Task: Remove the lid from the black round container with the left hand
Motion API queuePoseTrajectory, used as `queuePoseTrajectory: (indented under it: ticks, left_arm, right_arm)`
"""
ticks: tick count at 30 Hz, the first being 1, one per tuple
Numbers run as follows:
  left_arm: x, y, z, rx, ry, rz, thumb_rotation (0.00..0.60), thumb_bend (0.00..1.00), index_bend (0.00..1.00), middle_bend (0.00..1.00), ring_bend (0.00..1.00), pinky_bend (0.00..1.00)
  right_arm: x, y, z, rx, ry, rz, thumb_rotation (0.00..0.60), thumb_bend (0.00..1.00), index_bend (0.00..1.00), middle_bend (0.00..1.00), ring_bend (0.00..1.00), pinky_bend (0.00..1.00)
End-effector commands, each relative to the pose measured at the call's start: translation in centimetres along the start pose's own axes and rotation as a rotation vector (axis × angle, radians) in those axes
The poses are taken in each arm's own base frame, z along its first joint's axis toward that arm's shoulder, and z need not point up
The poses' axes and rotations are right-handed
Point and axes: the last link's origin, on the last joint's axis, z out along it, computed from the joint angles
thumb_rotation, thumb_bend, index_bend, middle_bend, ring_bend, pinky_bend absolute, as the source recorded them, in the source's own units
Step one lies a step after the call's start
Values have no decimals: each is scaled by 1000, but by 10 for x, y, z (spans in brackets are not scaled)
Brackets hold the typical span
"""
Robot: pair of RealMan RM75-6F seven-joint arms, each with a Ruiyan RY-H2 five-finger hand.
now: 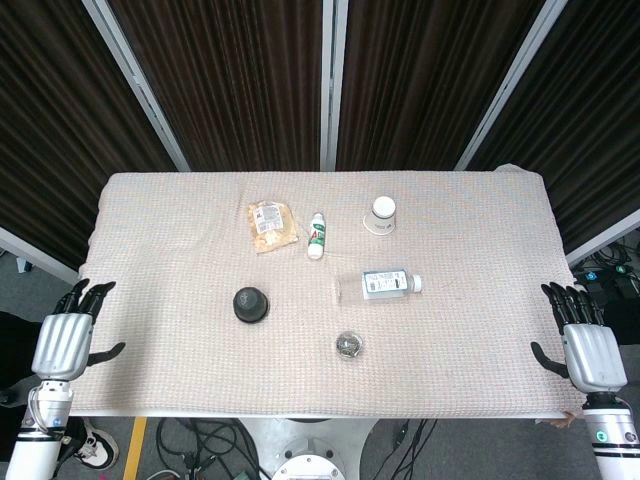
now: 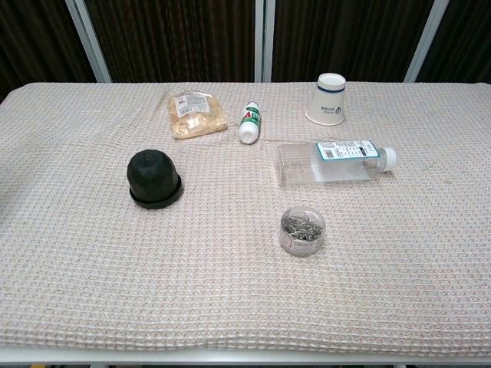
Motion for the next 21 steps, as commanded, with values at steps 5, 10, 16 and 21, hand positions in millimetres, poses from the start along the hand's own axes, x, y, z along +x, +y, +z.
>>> queuePoseTrajectory:
  ticks: [5,10,16,21]
  left_arm:
    - [-2,0,0,-1,-11,-7,600,0,149,173,80,207]
    - [-5,3,1,-8,-27,-24,600,0,149,173,80,207]
    - [-4,18,20,-81,88,-188,600,0,149,156,80,209]
    - [-20,26,34,-108,41,-221,600,0,149,156,60,206]
  right_arm:
    - [3,-5,0,11,10,2,600,206,45,62,0,8]
    - [6,-4,0,7,16,0,600,206,45,62,0,8]
    - [4,-5,1,1,10,28,600,206,45,62,0,8]
    - [0,-4,1,4,-18,21,600,206,45,62,0,8]
